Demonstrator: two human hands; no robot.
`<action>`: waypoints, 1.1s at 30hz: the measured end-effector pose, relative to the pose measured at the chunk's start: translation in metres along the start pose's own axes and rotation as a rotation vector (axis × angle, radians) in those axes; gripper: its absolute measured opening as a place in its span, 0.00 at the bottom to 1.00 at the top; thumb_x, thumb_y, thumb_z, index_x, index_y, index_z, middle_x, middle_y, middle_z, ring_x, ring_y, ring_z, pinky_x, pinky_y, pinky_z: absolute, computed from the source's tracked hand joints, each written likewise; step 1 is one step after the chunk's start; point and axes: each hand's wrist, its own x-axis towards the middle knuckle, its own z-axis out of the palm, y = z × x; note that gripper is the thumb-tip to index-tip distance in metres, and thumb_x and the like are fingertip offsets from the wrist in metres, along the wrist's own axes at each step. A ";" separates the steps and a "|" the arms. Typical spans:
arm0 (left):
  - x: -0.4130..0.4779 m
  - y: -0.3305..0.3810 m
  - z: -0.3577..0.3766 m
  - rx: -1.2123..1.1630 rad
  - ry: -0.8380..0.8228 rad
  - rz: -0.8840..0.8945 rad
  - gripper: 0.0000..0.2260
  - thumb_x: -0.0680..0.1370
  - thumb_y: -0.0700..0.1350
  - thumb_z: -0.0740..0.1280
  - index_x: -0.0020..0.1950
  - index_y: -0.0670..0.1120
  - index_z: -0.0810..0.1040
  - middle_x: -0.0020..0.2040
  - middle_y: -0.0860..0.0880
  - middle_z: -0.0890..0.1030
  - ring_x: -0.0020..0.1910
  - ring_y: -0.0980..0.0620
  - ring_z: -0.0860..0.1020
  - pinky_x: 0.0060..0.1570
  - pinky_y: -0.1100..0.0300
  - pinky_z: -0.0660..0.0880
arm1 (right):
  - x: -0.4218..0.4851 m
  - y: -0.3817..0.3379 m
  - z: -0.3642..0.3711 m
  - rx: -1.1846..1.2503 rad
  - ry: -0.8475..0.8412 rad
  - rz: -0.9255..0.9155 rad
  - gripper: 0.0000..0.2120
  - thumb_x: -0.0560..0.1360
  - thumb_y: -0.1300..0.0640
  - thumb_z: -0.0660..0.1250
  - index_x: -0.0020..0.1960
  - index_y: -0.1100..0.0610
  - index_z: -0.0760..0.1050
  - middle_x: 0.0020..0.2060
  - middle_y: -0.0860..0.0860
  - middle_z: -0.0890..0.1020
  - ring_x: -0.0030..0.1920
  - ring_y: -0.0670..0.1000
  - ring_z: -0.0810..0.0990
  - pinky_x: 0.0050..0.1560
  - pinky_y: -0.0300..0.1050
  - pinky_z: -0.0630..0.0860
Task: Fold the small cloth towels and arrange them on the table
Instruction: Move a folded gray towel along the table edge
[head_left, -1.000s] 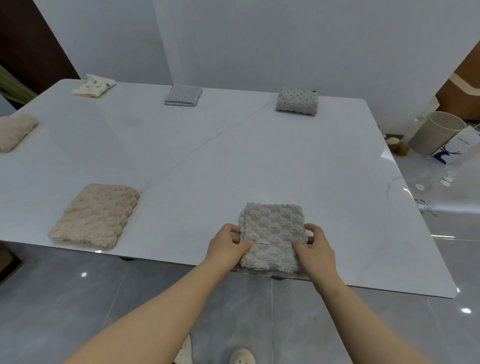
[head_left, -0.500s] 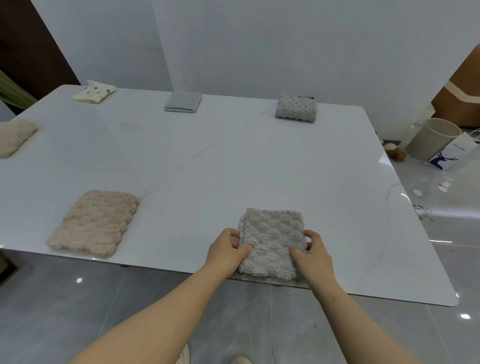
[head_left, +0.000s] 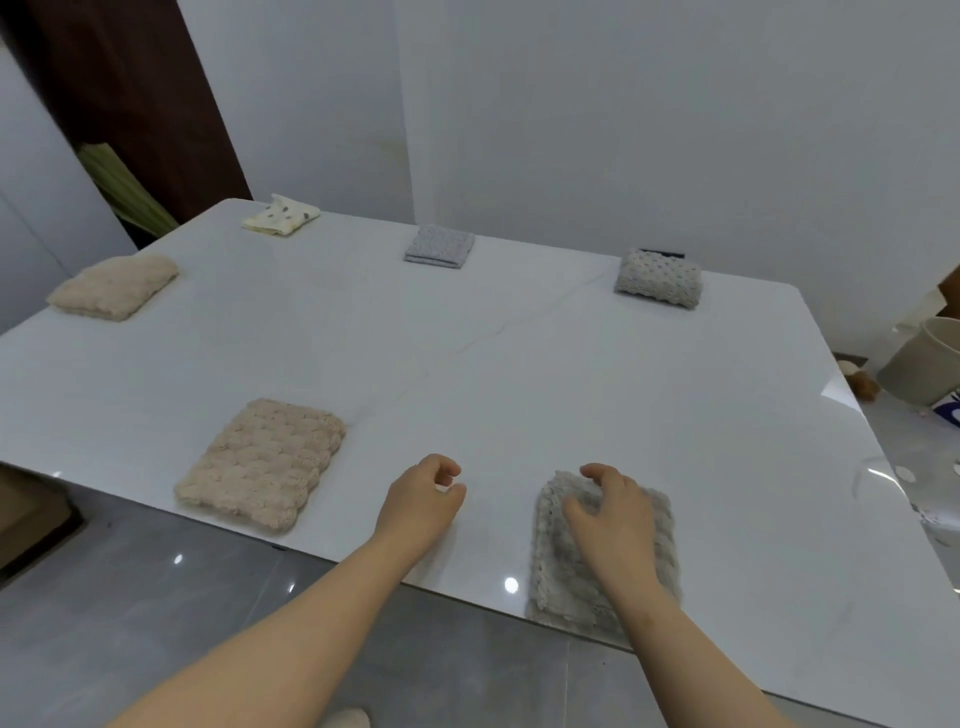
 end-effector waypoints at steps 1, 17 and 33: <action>0.004 -0.005 -0.010 0.058 0.026 0.024 0.10 0.78 0.43 0.61 0.59 0.47 0.74 0.56 0.50 0.75 0.50 0.54 0.72 0.49 0.63 0.68 | 0.001 -0.007 0.007 0.004 -0.017 -0.010 0.19 0.73 0.59 0.63 0.64 0.55 0.71 0.61 0.52 0.75 0.62 0.52 0.71 0.63 0.47 0.67; 0.069 -0.110 -0.130 0.721 -0.027 0.065 0.21 0.79 0.47 0.55 0.71 0.58 0.60 0.75 0.53 0.55 0.74 0.49 0.52 0.71 0.45 0.55 | 0.023 -0.109 0.140 0.045 -0.229 0.023 0.16 0.74 0.58 0.62 0.62 0.55 0.72 0.60 0.51 0.75 0.61 0.50 0.71 0.60 0.44 0.68; 0.081 -0.108 -0.172 0.683 0.004 0.103 0.20 0.76 0.47 0.58 0.69 0.55 0.63 0.73 0.52 0.58 0.73 0.50 0.54 0.70 0.49 0.54 | 0.020 -0.147 0.169 0.072 -0.233 0.014 0.16 0.75 0.58 0.62 0.62 0.56 0.71 0.60 0.51 0.75 0.60 0.51 0.72 0.62 0.45 0.69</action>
